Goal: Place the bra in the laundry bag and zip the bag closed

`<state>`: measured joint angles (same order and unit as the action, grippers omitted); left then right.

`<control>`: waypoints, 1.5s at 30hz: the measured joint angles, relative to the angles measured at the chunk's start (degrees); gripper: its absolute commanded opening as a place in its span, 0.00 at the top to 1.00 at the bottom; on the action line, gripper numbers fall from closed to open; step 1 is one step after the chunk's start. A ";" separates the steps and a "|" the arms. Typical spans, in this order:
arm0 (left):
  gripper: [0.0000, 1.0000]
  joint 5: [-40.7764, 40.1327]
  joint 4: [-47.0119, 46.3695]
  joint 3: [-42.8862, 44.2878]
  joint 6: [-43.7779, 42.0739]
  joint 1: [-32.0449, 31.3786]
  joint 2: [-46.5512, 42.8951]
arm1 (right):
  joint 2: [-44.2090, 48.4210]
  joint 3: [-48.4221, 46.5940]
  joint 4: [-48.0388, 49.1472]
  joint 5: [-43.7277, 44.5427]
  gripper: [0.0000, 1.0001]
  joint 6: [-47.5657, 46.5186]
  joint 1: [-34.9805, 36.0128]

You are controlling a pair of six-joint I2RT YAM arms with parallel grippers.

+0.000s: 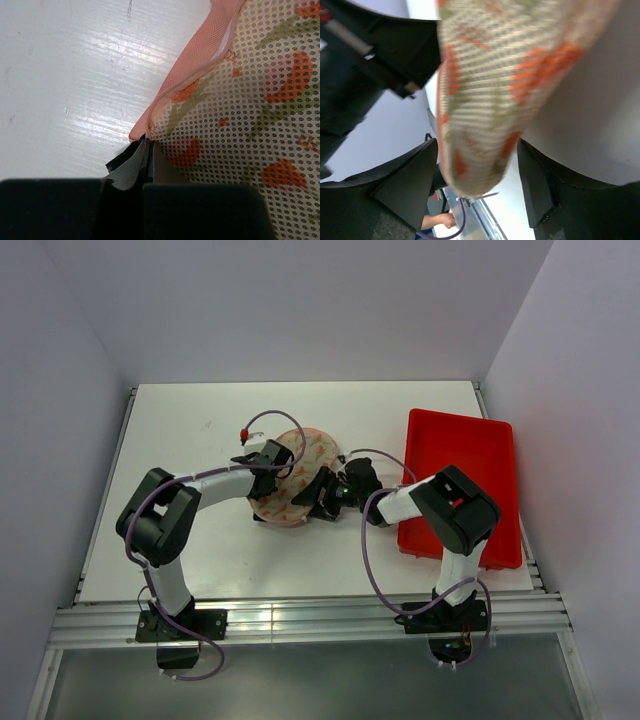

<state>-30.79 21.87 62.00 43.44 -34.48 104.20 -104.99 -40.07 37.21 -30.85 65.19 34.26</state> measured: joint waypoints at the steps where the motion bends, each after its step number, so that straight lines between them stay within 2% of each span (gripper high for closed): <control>1: 1.00 0.00 -0.13 0.00 -0.15 0.00 0.02 | -0.52 -0.02 0.04 0.13 0.32 0.13 0.00; 11: 1.00 0.02 -1.31 0.13 -2.71 0.04 0.24 | -4.66 -2.29 -0.11 0.52 0.48 -0.48 -0.59; 19: 1.00 -0.20 -2.64 -0.17 -5.49 0.04 0.31 | -4.90 -6.29 -2.10 0.22 0.49 -3.21 -3.15; 22: 1.00 -0.55 -3.21 -0.42 -6.16 0.04 0.33 | -4.87 -8.35 -4.55 0.55 0.59 -5.05 -3.76; 23: 1.00 -0.59 -3.32 -0.44 -6.29 0.04 0.33 | -4.87 -9.01 -5.25 0.74 0.65 -5.77 -3.85; 24: 1.00 -0.66 -3.41 -0.44 -6.36 0.04 0.42 | -4.83 -9.42 -5.68 0.96 0.77 -6.34 -3.87; 26: 1.00 -0.98 -3.56 -0.39 -6.36 0.04 0.55 | -4.63 -9.81 -6.84 1.57 0.86 -7.39 -3.93; 27: 1.00 -1.05 -3.48 -0.26 -6.36 0.04 0.63 | -4.59 -9.81 -7.39 1.90 0.95 -7.65 -3.93; 29: 1.00 -1.07 -2.93 0.24 -6.38 0.04 0.81 | -4.59 -9.81 -8.92 2.49 1.00 -8.28 -3.93; 32: 1.00 -1.03 -1.01 2.38 -6.40 0.04 1.81 | -4.44 -9.79 -9.79 3.17 1.00 -8.26 -3.93; 34: 0.91 -0.92 0.42 4.09 -6.43 0.07 2.43 | -3.74 -9.27 -9.94 4.00 1.00 -8.02 -3.91; 40: 0.53 -0.33 3.56 9.27 -7.61 0.07 1.46 | 1.38 -5.29 -10.80 8.94 1.00 -4.37 -3.08; 42: 0.44 -0.04 4.33 9.18 -7.82 0.07 -1.31 | 3.10 -4.46 -11.91 11.56 1.00 -2.45 -1.97; 45: 0.39 1.27 3.45 6.49 -8.00 -0.31 -9.35 | 5.40 -4.42 -14.73 15.45 1.00 0.68 0.11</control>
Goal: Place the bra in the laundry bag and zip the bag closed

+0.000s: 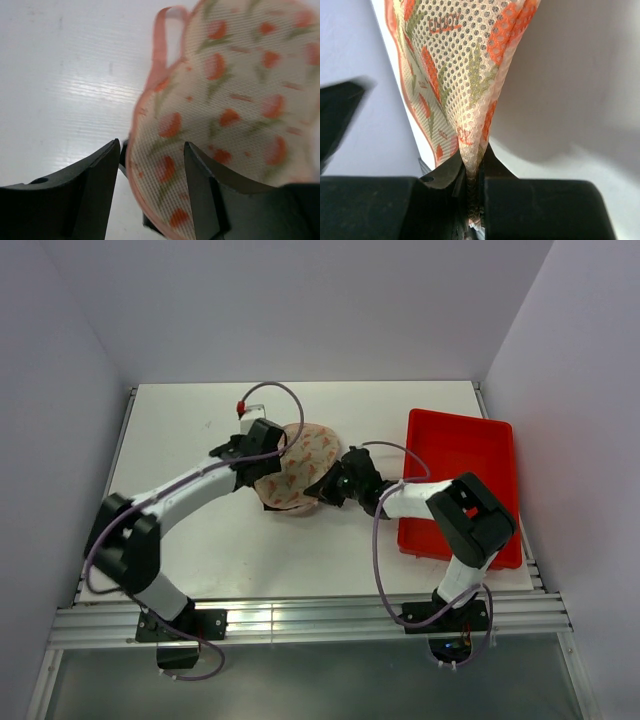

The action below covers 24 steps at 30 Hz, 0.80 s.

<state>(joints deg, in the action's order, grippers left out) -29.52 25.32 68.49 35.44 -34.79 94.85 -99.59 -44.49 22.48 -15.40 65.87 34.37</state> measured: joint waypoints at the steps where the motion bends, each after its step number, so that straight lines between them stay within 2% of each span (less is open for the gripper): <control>1: 0.40 0.74 -0.61 -1.44 -0.07 -0.35 -3.41 | 0.83 -0.20 -1.51 1.33 1.00 0.90 0.68; 7: 0.40 10.40 -11.23 -15.89 -0.42 -5.62 -24.09 | 2.34 -5.53 -12.46 7.43 1.00 4.79 3.80; 10: 0.40 16.17 -17.03 -23.69 0.37 -7.65 -29.92 | 2.34 -7.65 -15.43 8.52 1.00 5.51 4.42; 12: 0.40 18.60 -20.44 -27.93 1.79 -8.04 -31.06 | 2.34 -8.02 -16.02 8.50 1.00 5.77 4.48; 16: 0.31 19.52 -23.32 -32.20 5.77 -8.98 -29.46 | 2.34 -8.02 -16.63 8.44 1.00 6.47 4.57; 20: 0.23 18.91 -25.53 -34.97 10.56 -10.36 -29.77 | 2.25 -8.00 -16.48 8.31 1.00 6.82 4.79; 24: 0.20 17.79 -26.91 -35.91 15.15 -10.58 -29.81 | 2.25 -8.00 -15.80 8.24 1.00 6.99 4.83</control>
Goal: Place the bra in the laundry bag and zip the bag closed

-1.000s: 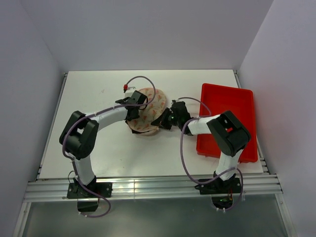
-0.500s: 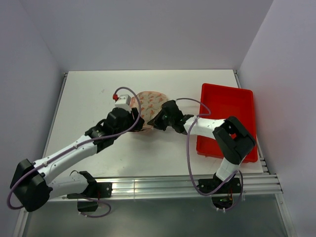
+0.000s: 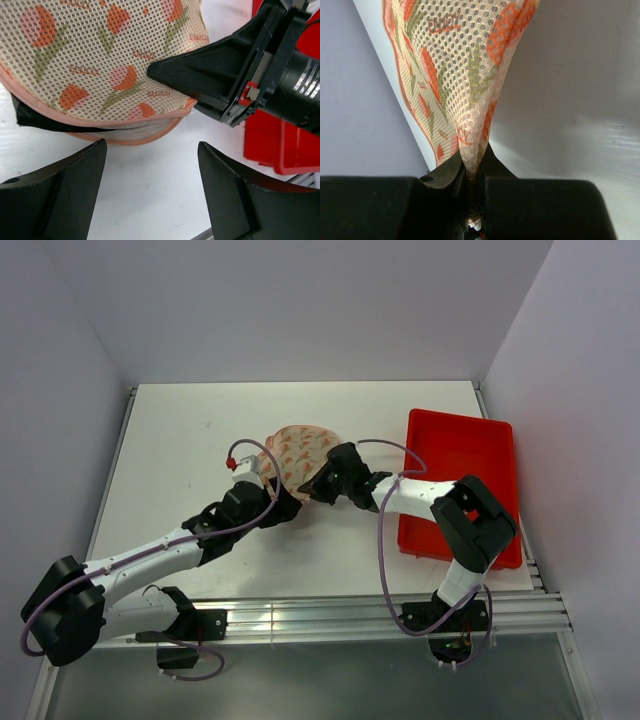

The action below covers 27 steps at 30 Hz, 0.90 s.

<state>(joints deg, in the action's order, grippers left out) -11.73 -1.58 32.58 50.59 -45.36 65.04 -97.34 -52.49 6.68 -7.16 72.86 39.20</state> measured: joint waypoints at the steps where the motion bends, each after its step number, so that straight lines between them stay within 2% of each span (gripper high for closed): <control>1: 0.19 -0.24 -0.39 -0.11 1.14 0.02 0.04 | 0.00 0.02 0.20 -0.02 1.00 0.02 0.02; 9: 0.19 -1.16 -1.05 -0.87 10.27 0.00 0.07 | -0.02 0.46 1.44 -0.42 1.00 0.17 0.02; 17: 0.19 -1.18 4.70 -0.85 17.51 0.07 -0.28 | -0.22 0.59 3.58 -0.96 1.00 0.39 0.04; 27: 0.19 -2.49 3.43 -1.75 20.37 1.95 -1.95 | -0.22 1.53 4.50 -1.05 1.00 0.76 0.04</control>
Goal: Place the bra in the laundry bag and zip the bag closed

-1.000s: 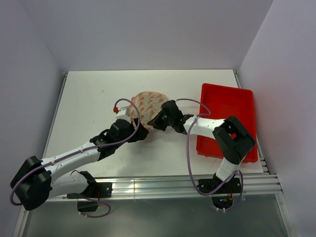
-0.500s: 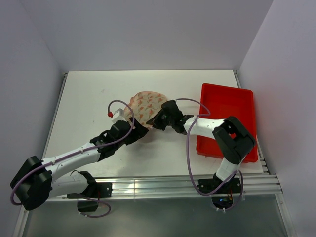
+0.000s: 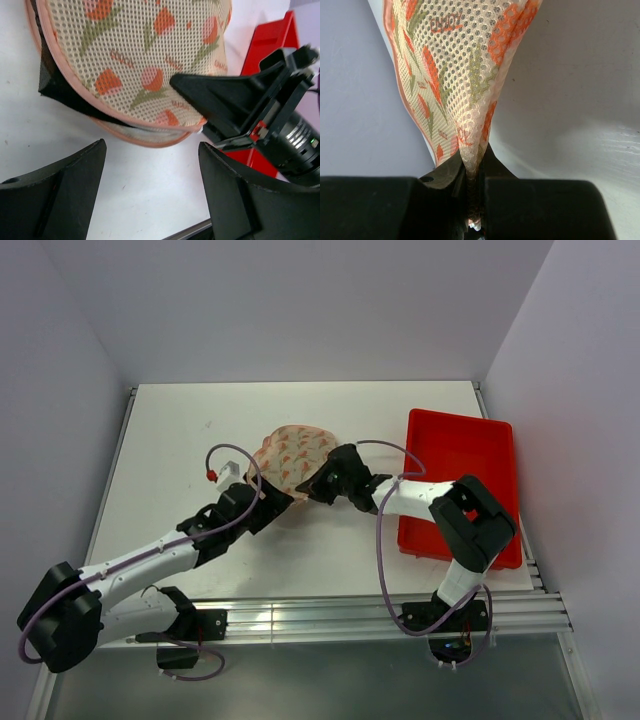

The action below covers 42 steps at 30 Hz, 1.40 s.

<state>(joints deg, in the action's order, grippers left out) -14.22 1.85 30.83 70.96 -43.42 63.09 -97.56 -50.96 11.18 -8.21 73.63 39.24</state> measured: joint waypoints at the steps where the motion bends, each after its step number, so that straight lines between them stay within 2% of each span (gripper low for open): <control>1: 0.19 -0.07 -0.44 0.00 0.15 0.39 0.07 | 0.00 0.00 0.15 -0.02 1.00 0.02 0.00; 11: 0.19 1.53 -5.46 -1.66 2.23 3.85 4.68 | 0.00 1.27 1.64 -0.22 1.00 0.26 0.00; 21: 0.20 2.99 -7.39 -2.58 3.23 6.47 5.70 | 0.00 1.55 2.10 -0.50 1.00 0.22 0.00; 30: 0.26 3.41 -10.21 -3.50 2.56 9.55 8.81 | 0.00 2.75 3.74 -1.60 1.00 0.24 0.00; 34: 0.39 2.86 -11.52 -3.50 2.10 9.60 8.96 | 0.00 2.78 4.26 -2.05 1.00 0.26 0.00; 36: 0.54 2.56 -11.89 -3.50 1.92 9.66 9.07 | 0.00 2.80 4.48 -2.21 1.00 0.26 0.00; 40: 0.93 2.32 -12.13 -3.43 1.22 9.86 9.53 | -0.02 3.34 5.33 -2.49 1.00 0.24 0.00; 41: 0.99 2.38 -12.44 -3.34 1.29 9.88 9.57 | -0.09 3.69 5.44 -2.58 1.00 0.24 0.00; 42: 1.00 2.36 -12.76 -3.19 1.07 9.99 9.55 | -0.22 3.93 5.49 -2.67 1.00 0.26 0.00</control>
<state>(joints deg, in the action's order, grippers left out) -11.86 -10.92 27.64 72.03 -33.43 72.64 -97.78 -47.03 16.67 -10.87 73.89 39.24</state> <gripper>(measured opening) 0.082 0.105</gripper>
